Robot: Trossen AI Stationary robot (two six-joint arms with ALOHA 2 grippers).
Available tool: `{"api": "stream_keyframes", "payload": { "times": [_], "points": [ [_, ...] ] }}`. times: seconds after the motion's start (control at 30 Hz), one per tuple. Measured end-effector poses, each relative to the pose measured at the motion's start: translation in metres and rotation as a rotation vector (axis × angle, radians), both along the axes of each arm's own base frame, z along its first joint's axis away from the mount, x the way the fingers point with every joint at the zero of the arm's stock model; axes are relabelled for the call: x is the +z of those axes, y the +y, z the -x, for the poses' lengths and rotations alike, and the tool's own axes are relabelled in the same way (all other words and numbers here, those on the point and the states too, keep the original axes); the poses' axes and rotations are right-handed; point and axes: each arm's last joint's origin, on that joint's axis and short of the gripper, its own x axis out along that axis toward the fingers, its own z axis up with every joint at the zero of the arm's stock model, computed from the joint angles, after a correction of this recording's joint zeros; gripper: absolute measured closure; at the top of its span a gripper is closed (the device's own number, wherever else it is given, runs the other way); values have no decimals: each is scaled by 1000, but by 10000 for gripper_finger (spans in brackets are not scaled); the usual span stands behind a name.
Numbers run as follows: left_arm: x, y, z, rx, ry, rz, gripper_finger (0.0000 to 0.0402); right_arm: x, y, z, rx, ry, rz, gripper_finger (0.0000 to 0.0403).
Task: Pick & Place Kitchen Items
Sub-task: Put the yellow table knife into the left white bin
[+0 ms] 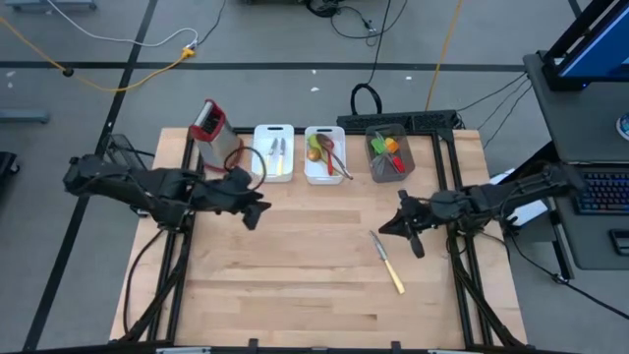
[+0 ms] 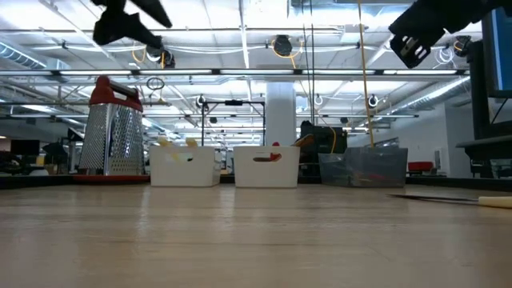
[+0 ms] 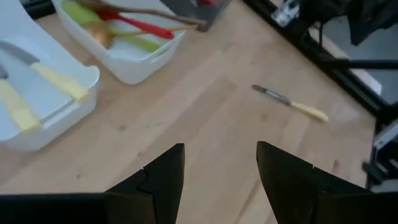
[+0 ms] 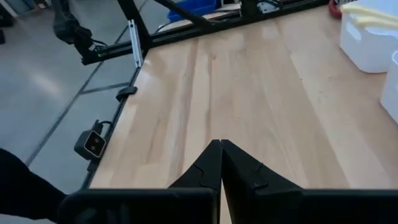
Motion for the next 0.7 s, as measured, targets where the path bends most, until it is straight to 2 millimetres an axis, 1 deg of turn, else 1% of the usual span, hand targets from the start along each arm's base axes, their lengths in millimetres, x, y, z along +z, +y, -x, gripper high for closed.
{"api": "stream_keyframes", "payload": {
  "times": [0.17, 0.23, 0.43, 0.7],
  "points": [
    [-17, 5, 29, -45, -51, -25, 199, 4, 12, -12, -43, 93, -7, 403],
    [-20, 7, 39, -55, -106, -34, 199, 3, 17, -15, -59, 157, -13, 403],
    [-37, 12, 68, -95, -162, -70, 199, 4, 30, -32, -105, 321, -46, 403],
    [-60, 16, 95, -122, -206, -73, 199, 9, 47, -61, -149, 554, -90, 403]
  ]
}}
